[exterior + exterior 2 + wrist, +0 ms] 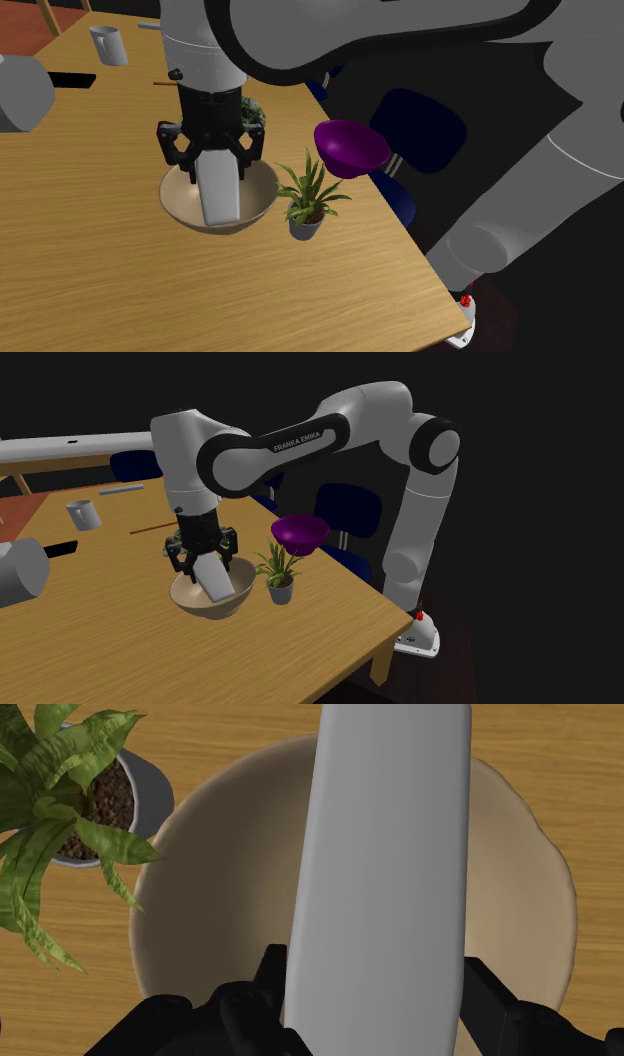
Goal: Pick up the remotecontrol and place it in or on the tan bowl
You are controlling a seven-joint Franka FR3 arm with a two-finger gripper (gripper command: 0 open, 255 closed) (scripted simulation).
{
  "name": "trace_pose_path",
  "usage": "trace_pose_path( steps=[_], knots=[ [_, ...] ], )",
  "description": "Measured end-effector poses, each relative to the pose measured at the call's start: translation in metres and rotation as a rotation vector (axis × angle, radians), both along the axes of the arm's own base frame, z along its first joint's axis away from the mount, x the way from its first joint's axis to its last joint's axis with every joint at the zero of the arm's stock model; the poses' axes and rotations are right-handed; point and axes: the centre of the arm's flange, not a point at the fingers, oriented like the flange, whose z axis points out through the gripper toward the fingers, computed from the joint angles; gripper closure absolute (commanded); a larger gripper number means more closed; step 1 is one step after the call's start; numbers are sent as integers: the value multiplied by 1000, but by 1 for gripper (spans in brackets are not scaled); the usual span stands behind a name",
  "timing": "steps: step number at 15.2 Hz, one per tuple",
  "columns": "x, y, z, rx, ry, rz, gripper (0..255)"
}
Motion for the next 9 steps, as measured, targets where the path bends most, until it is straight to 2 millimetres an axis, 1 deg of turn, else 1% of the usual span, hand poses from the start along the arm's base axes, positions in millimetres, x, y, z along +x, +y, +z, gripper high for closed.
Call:
trace_pose_path(
  steps=[3,4,9],
  knots=[
    [0,0,0,0,0,0,255],
    [0,0,0,0,0,0,0],
    [0,0,0,0,0,0,0]
  ],
)
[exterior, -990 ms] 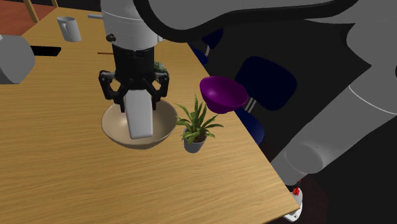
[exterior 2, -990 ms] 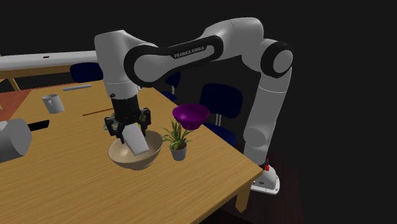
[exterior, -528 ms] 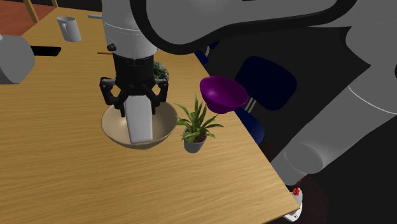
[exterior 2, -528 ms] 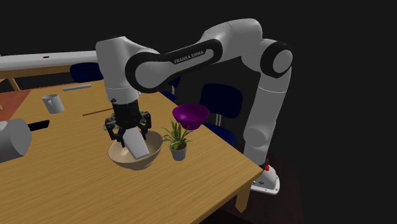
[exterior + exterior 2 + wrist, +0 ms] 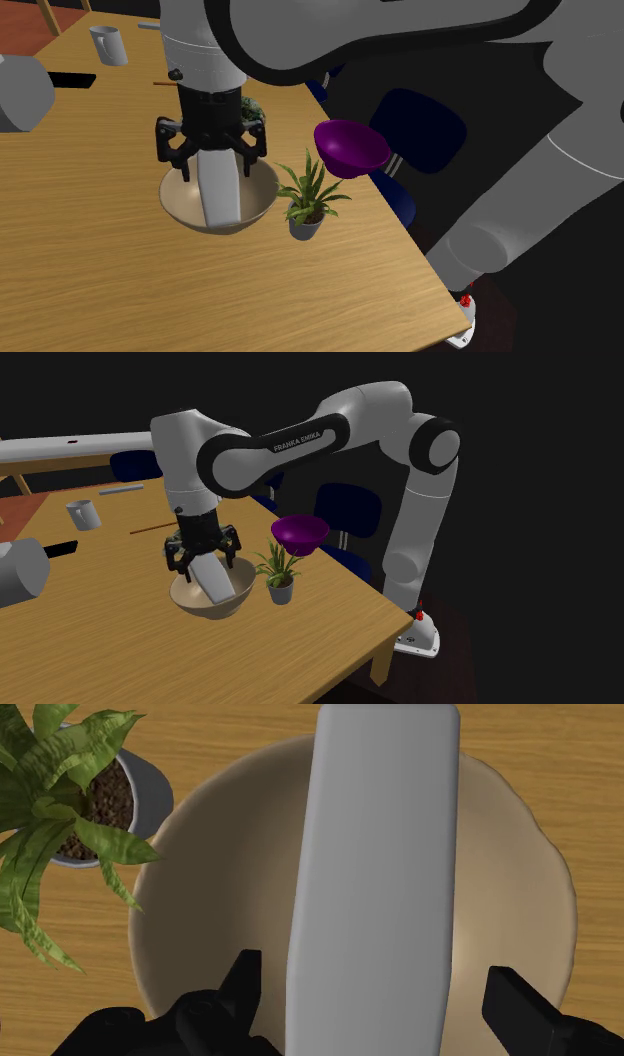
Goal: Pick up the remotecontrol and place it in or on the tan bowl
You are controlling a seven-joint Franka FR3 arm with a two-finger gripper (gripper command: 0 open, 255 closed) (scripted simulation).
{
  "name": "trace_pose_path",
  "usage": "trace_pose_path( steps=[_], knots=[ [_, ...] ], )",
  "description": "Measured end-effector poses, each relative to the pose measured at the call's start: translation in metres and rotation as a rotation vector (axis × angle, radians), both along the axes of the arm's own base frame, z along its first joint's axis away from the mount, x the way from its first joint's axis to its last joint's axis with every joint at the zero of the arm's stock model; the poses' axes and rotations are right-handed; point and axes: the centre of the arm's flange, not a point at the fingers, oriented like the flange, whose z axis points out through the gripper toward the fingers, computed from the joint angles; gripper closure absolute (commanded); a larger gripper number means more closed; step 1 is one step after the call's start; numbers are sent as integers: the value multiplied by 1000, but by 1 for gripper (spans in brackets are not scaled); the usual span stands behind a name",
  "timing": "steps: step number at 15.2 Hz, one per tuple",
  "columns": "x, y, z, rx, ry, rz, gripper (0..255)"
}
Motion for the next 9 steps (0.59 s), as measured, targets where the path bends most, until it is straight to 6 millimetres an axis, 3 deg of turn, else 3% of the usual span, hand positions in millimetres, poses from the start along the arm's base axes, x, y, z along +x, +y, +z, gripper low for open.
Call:
trace_pose_path(
  steps=[2,5,9],
  knots=[
    [0,0,7,0,0,0,0],
    [1,-1,40,1,-1,0,0],
    [-1,0,50,0,0,0,0]
  ],
)
